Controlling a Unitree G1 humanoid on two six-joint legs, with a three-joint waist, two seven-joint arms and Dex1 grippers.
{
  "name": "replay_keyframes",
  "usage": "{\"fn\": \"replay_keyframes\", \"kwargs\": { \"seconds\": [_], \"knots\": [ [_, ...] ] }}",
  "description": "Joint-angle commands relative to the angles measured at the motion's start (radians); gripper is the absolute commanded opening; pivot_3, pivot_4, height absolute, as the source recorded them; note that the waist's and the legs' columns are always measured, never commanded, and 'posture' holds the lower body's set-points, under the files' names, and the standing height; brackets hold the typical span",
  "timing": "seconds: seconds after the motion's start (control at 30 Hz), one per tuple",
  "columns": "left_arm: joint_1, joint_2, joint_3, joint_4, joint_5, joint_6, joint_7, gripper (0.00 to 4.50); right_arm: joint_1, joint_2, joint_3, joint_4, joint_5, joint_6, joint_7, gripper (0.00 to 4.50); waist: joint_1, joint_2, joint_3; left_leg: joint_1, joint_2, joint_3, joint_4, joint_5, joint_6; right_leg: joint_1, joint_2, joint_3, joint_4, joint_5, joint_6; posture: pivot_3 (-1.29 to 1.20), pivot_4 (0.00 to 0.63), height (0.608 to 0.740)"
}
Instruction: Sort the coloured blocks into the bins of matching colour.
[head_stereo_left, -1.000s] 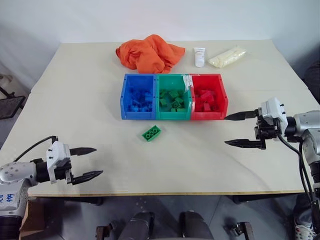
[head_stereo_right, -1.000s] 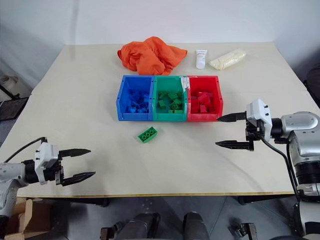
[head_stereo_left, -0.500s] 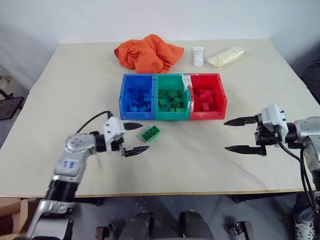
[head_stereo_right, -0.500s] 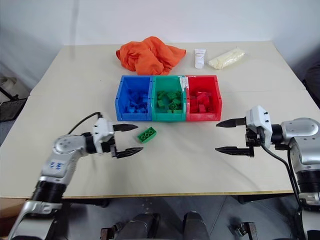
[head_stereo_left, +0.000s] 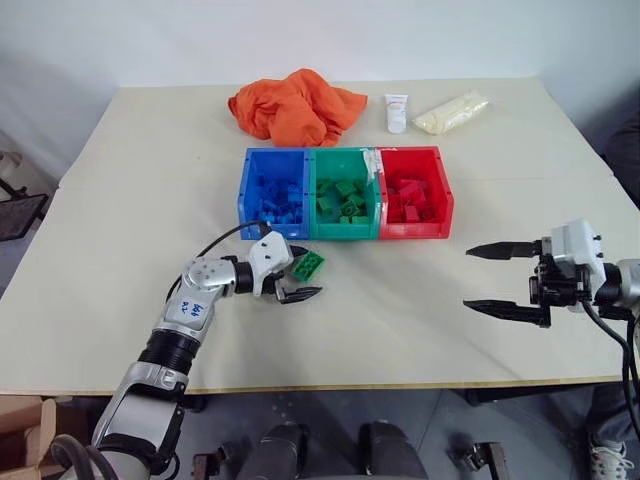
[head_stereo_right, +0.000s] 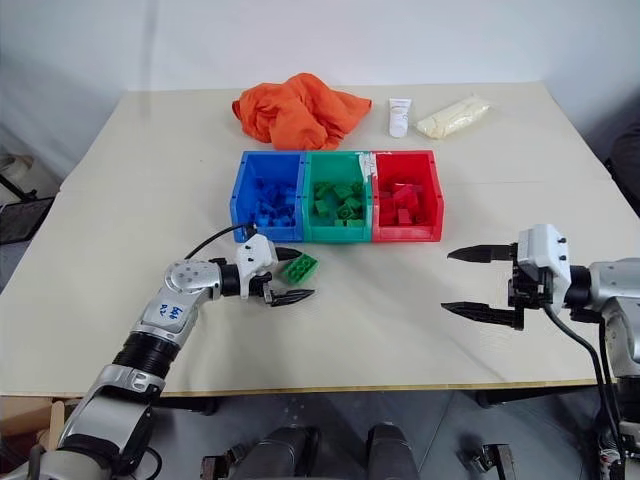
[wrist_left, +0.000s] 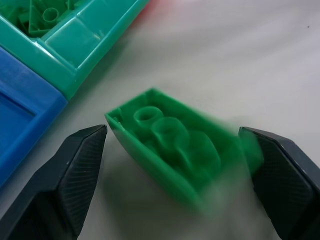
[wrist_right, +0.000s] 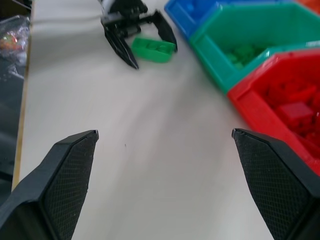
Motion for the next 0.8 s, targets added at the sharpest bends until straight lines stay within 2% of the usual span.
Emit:
{"fn": "replay_keyframes", "kwargs": {
  "seconds": [0.03, 0.2, 0.57, 0.7, 0.8],
  "knots": [
    [-0.005, 0.003, -0.002, -0.001, 0.002, 0.005, -0.014, 3.3, 0.006, -0.005, -0.031, -0.026, 0.011, -0.004, -0.012, 4.5, 0.0, 0.0, 0.0, 0.0, 0.0, 0.0, 0.0, 0.0, 0.0, 0.0, 0.0, 0.0, 0.0, 0.0, 0.0, 0.0, 0.15, 0.74],
    [-0.018, -0.003, 0.011, -0.045, -0.026, 0.016, -0.04, 1.74, 0.0, 0.0, -0.028, -0.018, 0.003, -0.01, -0.023, 4.5, 0.0, 0.0, 0.0, 0.0, 0.0, 0.0, 0.0, 0.0, 0.0, 0.0, 0.0, 0.0, 0.0, 0.0, 0.0, 0.0, 0.15, 0.74],
    [-0.151, -0.046, 0.054, -0.123, -0.079, 0.111, -0.008, 1.74, 0.014, 0.005, -0.033, -0.033, -0.001, -0.016, -0.062, 4.5, 0.002, 0.0, 0.0, -0.001, -0.001, -0.001, 0.002, 0.0, 0.0, 0.0, 0.0, 0.0, 0.0, 0.0, 0.0, 0.0, 0.15, 0.74],
    [-0.301, -0.094, 0.077, 0.043, -0.026, 0.148, 0.135, 1.74, 0.032, 0.01, -0.043, -0.048, 0.001, -0.017, -0.083, 4.5, 0.012, -0.003, 0.001, -0.002, -0.001, -0.002, 0.004, 0.0, 0.0, 0.0, 0.0, -0.001, 0.0, 0.0, 0.0, 0.0, 0.15, 0.74],
    [-0.388, -0.122, 0.082, 0.211, 0.002, 0.061, 0.196, 1.74, 0.046, 0.016, -0.048, -0.059, 0.002, -0.019, -0.098, 4.5, 0.018, -0.003, 0.002, -0.002, -0.001, 0.0, 0.005, 0.0, 0.001, 0.0, 0.0, -0.002, 0.0, 0.0, 0.001, 0.0, 0.15, 0.74]
  ]
}}
